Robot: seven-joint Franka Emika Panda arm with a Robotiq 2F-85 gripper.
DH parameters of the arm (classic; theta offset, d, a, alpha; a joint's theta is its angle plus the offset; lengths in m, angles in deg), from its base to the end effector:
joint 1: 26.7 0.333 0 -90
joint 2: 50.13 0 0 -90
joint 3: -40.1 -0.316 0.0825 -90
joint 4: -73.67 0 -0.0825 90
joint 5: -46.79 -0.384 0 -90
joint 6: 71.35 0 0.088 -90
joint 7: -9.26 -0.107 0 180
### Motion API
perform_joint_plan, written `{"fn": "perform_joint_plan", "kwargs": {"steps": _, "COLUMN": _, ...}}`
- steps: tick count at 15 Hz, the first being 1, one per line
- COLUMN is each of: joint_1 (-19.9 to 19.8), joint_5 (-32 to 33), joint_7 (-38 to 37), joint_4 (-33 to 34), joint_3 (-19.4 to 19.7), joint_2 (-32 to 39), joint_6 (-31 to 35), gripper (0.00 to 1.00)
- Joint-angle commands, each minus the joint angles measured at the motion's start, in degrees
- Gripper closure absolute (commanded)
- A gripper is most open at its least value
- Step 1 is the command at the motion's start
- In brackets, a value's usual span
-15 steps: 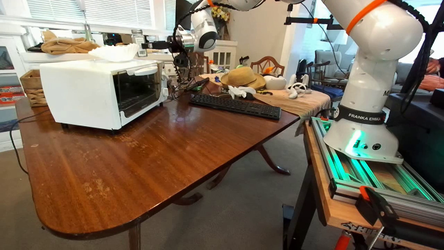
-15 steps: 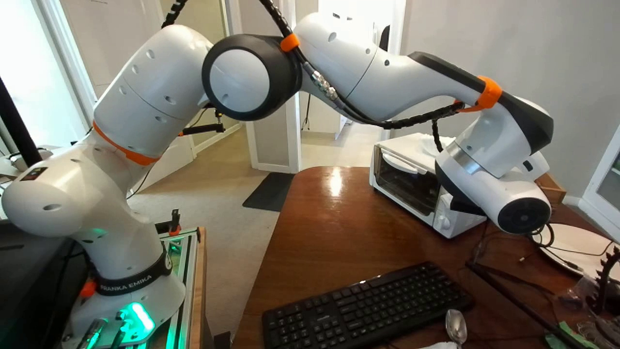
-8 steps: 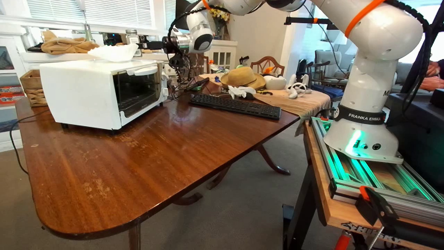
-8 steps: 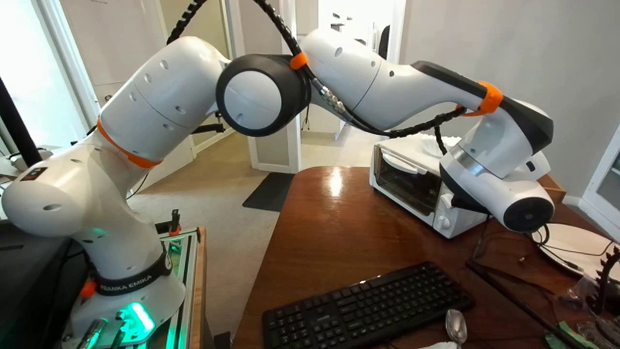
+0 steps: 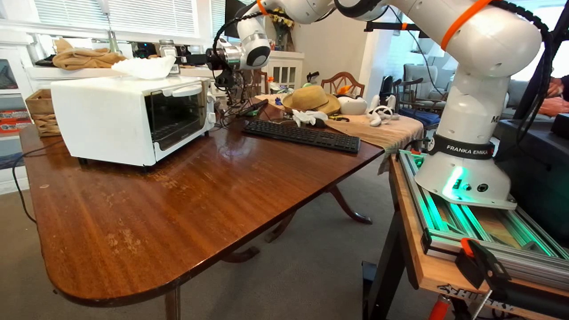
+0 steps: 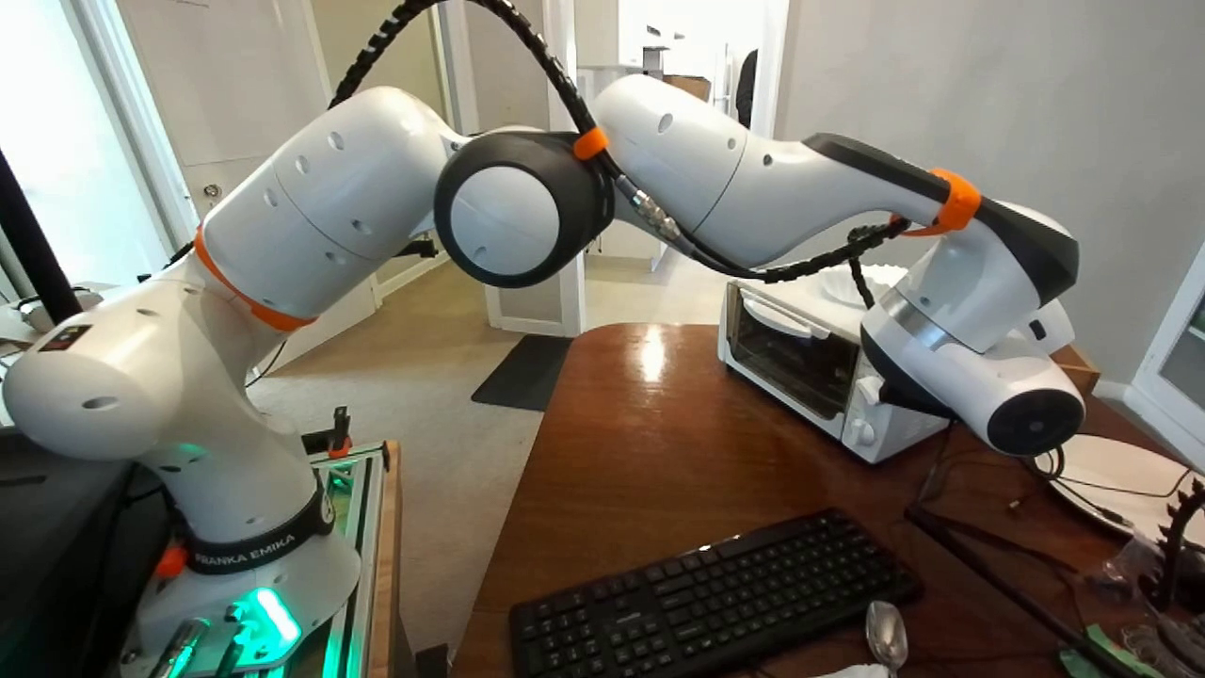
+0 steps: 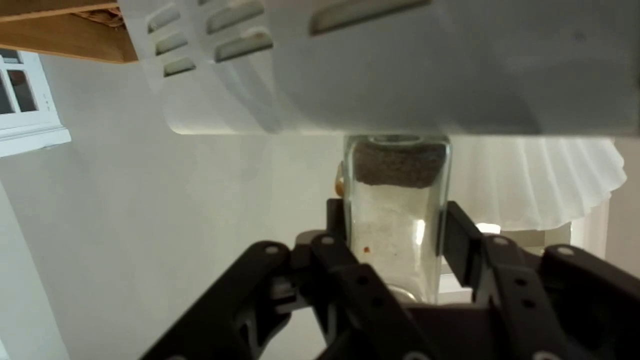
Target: Put the white paper plate and the glass container on the microwave
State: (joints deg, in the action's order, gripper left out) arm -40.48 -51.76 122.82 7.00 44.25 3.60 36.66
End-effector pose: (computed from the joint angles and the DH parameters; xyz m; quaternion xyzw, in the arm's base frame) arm 0.7714 -0.1511 0.2775 -0.6760 -0.2958 -0.5829 0.3403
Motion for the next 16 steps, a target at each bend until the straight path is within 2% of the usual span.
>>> {"fn": "perform_joint_plan", "kwargs": {"steps": 1, "joint_1": -0.80, "joint_5": 2.06, "joint_7": -2.33, "joint_4": 2.83, "joint_3": -0.47, "joint_2": 1.82, "joint_6": -1.00, "gripper": 0.24}}
{"fn": "perform_joint_plan", "kwargs": {"steps": 2, "joint_1": -0.81, "joint_5": 2.26, "joint_7": -2.48, "joint_4": 2.68, "joint_3": -0.42, "joint_2": 1.66, "joint_6": -0.87, "gripper": 0.22}}
{"fn": "perform_joint_plan", "kwargs": {"steps": 5, "joint_1": -1.08, "joint_5": 3.06, "joint_7": -2.38, "joint_4": 2.17, "joint_3": -0.36, "joint_2": 1.17, "joint_6": -0.96, "gripper": 0.01}}
{"fn": "perform_joint_plan", "kwargs": {"steps": 9, "joint_1": -1.42, "joint_5": 4.52, "joint_7": -2.42, "joint_4": 0.63, "joint_3": -0.13, "joint_2": -0.21, "joint_6": -0.66, "gripper": 0.00}}
{"fn": "perform_joint_plan", "kwargs": {"steps": 12, "joint_1": -0.85, "joint_5": 8.04, "joint_7": -2.77, "joint_4": -3.64, "joint_3": 1.47, "joint_2": -3.91, "joint_6": 1.43, "gripper": 0.00}}
{"fn": "perform_joint_plan", "kwargs": {"steps": 16, "joint_1": -0.21, "joint_5": 19.03, "joint_7": -3.67, "joint_4": -14.43, "joint_3": 5.04, "joint_2": -12.92, "joint_6": 1.13, "gripper": 0.00}}
